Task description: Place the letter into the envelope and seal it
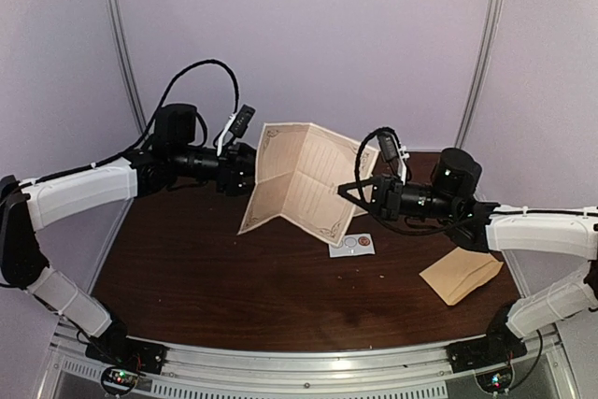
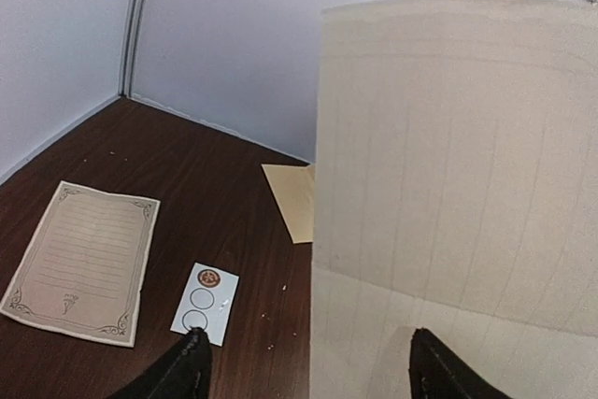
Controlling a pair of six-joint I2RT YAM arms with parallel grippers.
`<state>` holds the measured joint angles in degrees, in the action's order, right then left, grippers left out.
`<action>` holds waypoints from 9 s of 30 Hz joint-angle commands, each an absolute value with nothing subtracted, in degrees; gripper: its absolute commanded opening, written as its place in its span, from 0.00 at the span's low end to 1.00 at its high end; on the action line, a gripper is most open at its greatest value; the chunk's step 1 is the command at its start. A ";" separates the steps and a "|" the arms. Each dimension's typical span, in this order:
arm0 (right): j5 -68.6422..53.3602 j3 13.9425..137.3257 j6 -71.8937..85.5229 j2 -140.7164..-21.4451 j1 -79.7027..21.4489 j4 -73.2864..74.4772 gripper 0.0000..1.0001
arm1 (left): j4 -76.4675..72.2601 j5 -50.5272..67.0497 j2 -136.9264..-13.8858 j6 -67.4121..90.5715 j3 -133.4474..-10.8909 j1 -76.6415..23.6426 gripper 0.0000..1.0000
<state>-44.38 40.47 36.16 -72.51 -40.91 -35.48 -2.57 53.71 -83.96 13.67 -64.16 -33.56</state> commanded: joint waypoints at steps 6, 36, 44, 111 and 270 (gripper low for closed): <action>-48.99 43.27 36.82 -73.94 -41.37 -36.07 0.00 | -6.01 58.82 -85.45 12.66 -65.41 -35.49 0.74; -52.85 46.85 36.32 -77.46 -43.72 -35.17 0.00 | -10.42 64.58 -86.85 16.34 -64.79 -37.83 0.37; -53.35 46.59 36.97 -77.34 -43.72 -36.30 0.00 | -10.29 65.46 -87.43 16.40 -64.95 -38.30 0.32; -38.29 41.44 37.15 -75.02 -44.28 -45.09 0.61 | -12.82 54.24 -80.68 15.23 -61.50 -38.67 0.00; -46.80 69.44 7.16 -82.54 -43.19 23.03 0.00 | 9.38 40.17 -77.41 -1.79 -69.03 -39.58 0.65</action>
<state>-50.85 69.14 8.19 -83.15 -43.31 21.67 13.13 44.88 -84.05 -2.26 -68.51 -43.75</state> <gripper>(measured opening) 0.008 0.621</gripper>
